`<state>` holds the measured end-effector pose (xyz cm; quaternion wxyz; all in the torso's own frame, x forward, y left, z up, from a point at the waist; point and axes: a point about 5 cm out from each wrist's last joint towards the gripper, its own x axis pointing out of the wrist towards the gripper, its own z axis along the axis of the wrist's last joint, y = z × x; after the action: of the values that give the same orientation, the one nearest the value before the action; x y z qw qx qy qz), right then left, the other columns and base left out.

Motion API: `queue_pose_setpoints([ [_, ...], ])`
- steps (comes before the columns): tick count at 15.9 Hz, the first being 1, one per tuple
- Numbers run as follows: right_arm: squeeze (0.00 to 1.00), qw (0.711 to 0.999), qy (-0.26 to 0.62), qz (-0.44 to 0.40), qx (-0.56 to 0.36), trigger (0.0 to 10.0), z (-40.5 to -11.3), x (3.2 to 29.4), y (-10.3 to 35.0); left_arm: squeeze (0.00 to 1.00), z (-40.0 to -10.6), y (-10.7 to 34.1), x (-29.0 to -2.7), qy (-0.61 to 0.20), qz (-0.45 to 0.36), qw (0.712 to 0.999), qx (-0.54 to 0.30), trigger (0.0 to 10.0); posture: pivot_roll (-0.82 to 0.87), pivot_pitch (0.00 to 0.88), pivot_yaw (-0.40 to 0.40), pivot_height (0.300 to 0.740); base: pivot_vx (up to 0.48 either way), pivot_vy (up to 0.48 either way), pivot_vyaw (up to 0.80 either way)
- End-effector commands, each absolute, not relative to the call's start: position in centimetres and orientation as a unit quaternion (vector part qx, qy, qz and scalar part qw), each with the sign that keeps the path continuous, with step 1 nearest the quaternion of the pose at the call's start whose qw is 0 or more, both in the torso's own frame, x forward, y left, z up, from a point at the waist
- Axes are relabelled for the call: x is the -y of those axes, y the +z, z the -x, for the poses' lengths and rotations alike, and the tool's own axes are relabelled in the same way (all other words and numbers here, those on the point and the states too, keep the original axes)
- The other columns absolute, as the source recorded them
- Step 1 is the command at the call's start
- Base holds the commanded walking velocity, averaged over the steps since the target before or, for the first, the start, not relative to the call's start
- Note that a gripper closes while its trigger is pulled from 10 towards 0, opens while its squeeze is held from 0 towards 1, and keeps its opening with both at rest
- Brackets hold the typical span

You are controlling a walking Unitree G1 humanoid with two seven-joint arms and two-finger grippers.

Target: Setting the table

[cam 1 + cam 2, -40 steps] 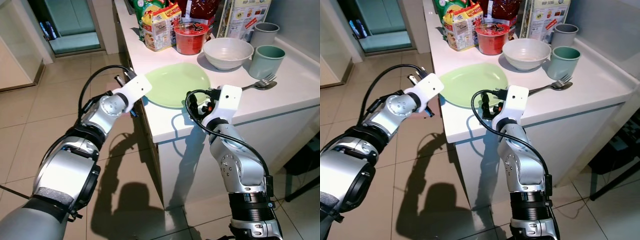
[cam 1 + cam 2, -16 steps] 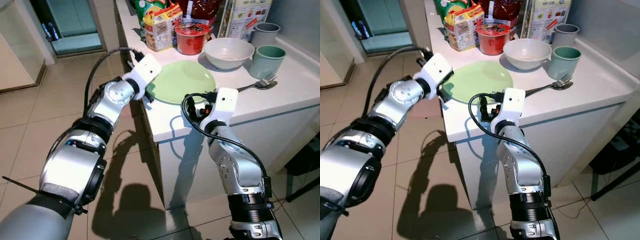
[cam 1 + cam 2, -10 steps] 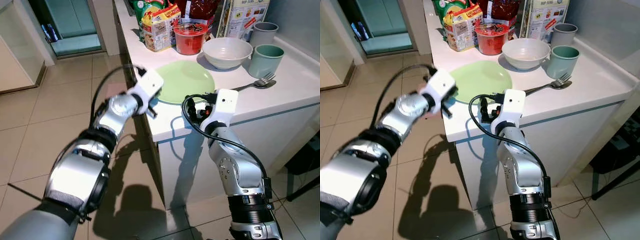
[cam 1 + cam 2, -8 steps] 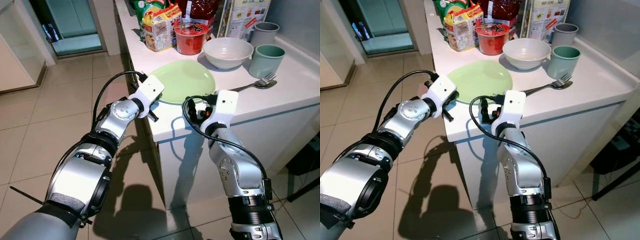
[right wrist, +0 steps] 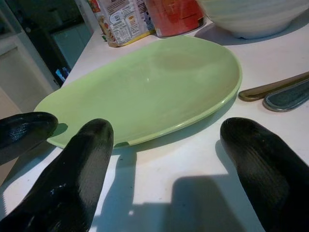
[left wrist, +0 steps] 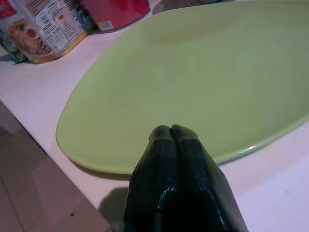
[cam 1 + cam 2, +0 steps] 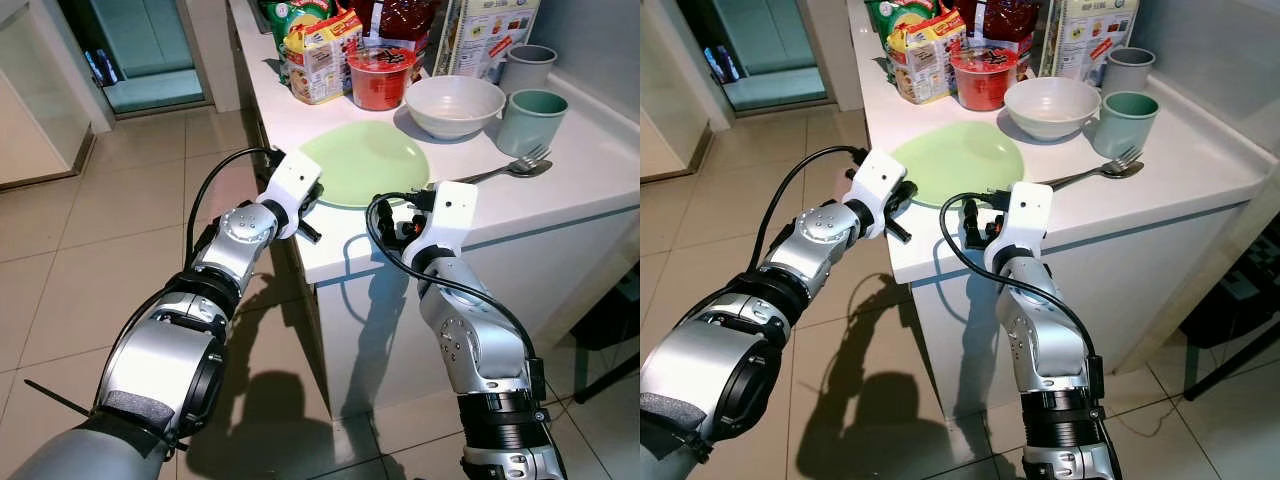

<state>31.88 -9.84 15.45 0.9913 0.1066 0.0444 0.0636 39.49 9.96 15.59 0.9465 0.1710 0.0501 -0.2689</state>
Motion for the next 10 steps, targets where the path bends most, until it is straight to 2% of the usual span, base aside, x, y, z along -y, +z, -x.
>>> queue_pose_setpoints([
  [1, 0.00, 0.991, 0.060, -0.107, -0.047, 10.0, -31.7, 9.9, 15.1, 0.00, -38.8, 13.3, -10.7, -0.256, -0.144, 0.950, -0.102, 10.0, 0.00, 0.000, 0.110, 0.740, 0.000, 0.000, 0.00],
  [6, 0.00, 0.991, 0.061, -0.105, -0.053, 10.0, -31.6, 9.9, 14.8, 0.00, -38.0, 11.2, -11.2, -0.234, -0.117, 0.955, -0.138, 10.0, 0.00, 0.000, 0.105, 0.740, 0.000, 0.000, 0.00],
  [10, 0.00, 0.991, 0.062, -0.103, -0.054, 10.0, -31.7, 9.8, 14.7, 0.00, -37.3, 9.6, -11.6, -0.224, -0.130, 0.952, -0.163, 10.0, 0.00, 0.000, 0.103, 0.740, 0.000, 0.000, 0.00],
])
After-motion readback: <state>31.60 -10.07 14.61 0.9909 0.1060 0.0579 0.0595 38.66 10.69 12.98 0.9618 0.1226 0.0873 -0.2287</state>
